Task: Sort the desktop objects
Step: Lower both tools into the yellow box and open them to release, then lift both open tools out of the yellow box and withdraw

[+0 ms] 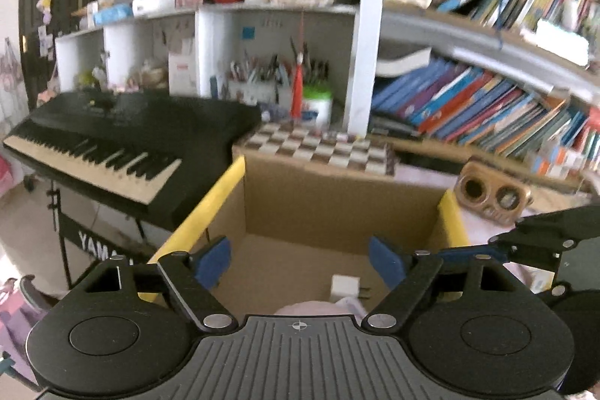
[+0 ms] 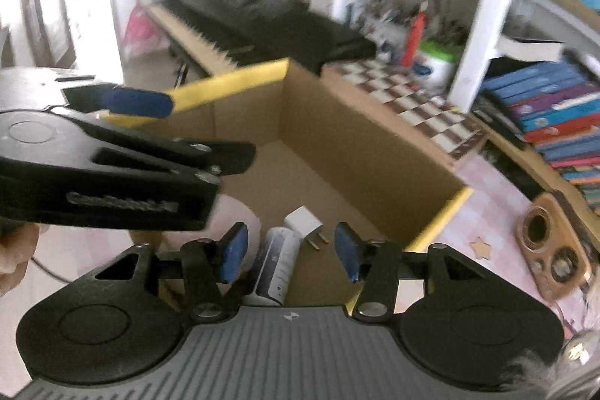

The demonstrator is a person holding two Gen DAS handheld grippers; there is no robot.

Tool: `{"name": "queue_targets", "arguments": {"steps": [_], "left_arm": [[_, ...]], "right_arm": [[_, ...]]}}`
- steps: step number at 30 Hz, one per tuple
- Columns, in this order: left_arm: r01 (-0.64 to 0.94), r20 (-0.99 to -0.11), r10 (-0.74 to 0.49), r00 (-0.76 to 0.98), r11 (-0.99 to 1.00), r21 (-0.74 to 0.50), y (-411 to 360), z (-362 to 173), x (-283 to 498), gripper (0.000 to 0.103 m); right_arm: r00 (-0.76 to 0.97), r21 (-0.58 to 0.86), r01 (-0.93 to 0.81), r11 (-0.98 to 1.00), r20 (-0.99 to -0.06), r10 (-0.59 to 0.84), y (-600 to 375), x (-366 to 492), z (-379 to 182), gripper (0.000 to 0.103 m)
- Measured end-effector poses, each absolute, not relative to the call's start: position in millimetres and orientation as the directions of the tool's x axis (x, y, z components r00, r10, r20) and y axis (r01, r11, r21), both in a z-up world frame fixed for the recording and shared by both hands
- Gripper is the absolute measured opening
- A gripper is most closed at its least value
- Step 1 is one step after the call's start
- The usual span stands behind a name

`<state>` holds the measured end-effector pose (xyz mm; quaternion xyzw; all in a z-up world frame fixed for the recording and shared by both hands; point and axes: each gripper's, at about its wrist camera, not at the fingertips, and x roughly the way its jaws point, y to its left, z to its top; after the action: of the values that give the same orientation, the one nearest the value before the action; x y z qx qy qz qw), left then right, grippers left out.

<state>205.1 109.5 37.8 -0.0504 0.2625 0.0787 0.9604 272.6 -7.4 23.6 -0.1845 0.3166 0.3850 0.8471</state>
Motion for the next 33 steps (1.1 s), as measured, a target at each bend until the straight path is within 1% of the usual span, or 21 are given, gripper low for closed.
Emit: {"name": "queue_targets", "arguments": {"steps": [7, 11, 16, 22, 33], "left_arm": [[-0.156, -0.446, 0.096, 0.89, 0.983, -0.101, 104.1, 56.4, 172.6, 0.086], [-0.134, -0.404, 0.083, 0.911, 0.986, -0.1, 97.6, 65.0, 153.4, 0.089], [-0.09, -0.372, 0.049, 0.927, 0.991, -0.094, 88.1, 69.9, 130.5, 0.09], [-0.05, -0.376, 0.013, 0.926, 0.995, -0.088, 81.5, 66.6, 102.5, 0.091], [0.004, -0.412, -0.025, 0.911, 0.999, -0.051, 65.3, 48.4, 47.8, 0.091]], "right_arm": [[0.637, -0.03, -0.64, 0.768, -0.58, 0.508, -47.7, 239.9, 49.6, 0.053], [0.725, -0.007, -0.534, 0.846, -0.518, 0.453, -73.8, 218.5, 59.2, 0.057], [0.806, 0.007, -0.4, 0.916, -0.473, 0.356, -105.6, 187.0, 63.4, 0.057], [0.839, 0.017, -0.291, 0.957, -0.477, 0.263, -128.4, 148.6, 57.0, 0.059], [0.84, 0.019, -0.175, 0.984, -0.519, 0.159, -146.0, 71.1, 33.0, 0.063]]}}
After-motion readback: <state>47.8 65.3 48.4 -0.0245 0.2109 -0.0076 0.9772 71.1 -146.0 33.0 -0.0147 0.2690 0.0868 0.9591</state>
